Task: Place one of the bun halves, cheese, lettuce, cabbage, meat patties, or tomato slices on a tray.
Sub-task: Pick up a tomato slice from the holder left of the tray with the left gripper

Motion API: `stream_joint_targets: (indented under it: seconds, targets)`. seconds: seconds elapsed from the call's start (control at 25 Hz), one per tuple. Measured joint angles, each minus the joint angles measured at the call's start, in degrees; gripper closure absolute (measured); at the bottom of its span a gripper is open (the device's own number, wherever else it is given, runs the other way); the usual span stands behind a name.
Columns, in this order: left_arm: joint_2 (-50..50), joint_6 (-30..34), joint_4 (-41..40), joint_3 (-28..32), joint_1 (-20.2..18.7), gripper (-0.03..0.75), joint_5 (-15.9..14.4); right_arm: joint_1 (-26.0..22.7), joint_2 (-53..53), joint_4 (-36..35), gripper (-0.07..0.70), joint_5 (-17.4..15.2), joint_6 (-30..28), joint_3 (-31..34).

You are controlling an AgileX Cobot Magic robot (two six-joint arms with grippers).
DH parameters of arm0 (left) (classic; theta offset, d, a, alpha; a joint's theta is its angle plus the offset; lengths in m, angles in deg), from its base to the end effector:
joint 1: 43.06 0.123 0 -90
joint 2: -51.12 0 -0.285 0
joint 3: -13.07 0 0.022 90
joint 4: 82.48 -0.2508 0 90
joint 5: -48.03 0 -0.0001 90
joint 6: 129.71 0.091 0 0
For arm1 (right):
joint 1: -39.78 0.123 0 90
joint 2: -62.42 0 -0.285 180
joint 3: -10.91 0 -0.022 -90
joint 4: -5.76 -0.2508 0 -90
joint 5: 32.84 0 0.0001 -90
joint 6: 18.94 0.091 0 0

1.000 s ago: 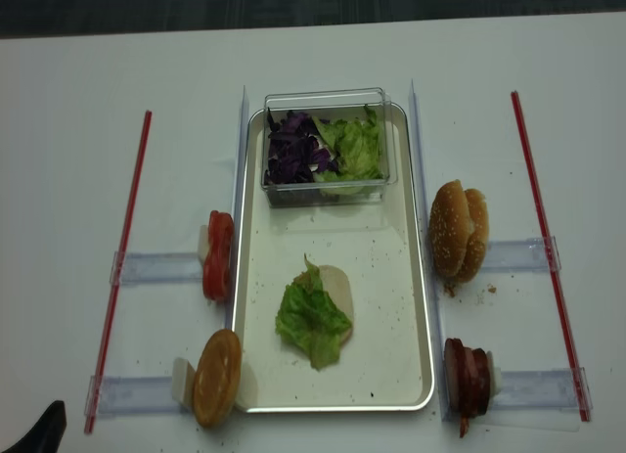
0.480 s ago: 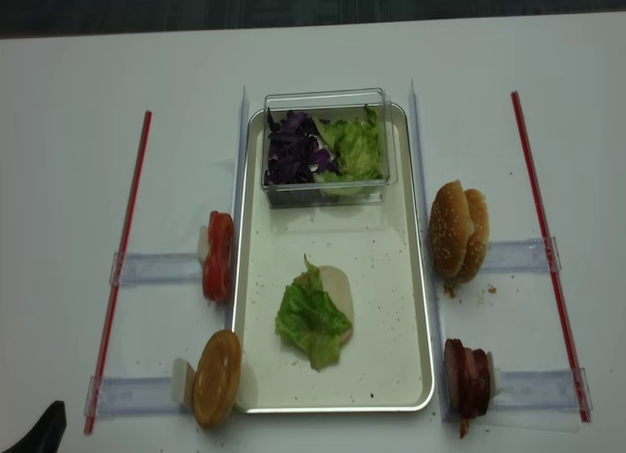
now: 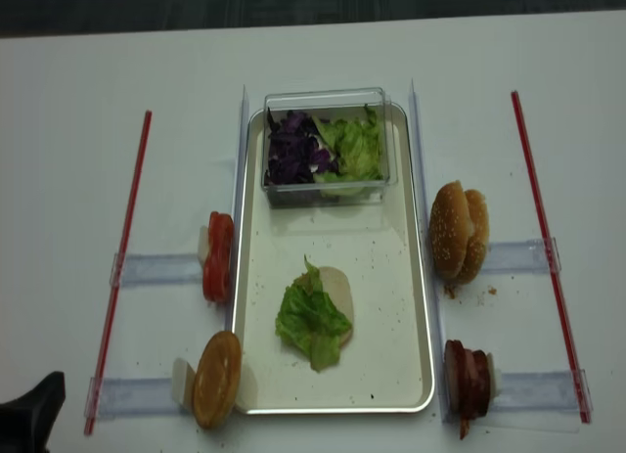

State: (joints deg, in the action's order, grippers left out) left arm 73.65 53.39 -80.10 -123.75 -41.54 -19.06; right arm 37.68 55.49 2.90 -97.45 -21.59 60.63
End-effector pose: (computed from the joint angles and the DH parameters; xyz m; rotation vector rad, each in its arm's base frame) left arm 0.0231 -0.0029 0.2936 0.0326 2.3166 -0.0117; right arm -0.0077 0.0044 0.2664 -0.0144 2.1153 0.0111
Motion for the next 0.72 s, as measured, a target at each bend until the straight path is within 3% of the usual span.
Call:
stream_joint_targets:
  seconds: [0.72]
  targets:
    - [46.58, 3.95, 7.73, -19.39, 0.0, 0.191, 0.26, 0.0, 0.0, 0.0, 0.061, 0.0, 0.0, 0.0]
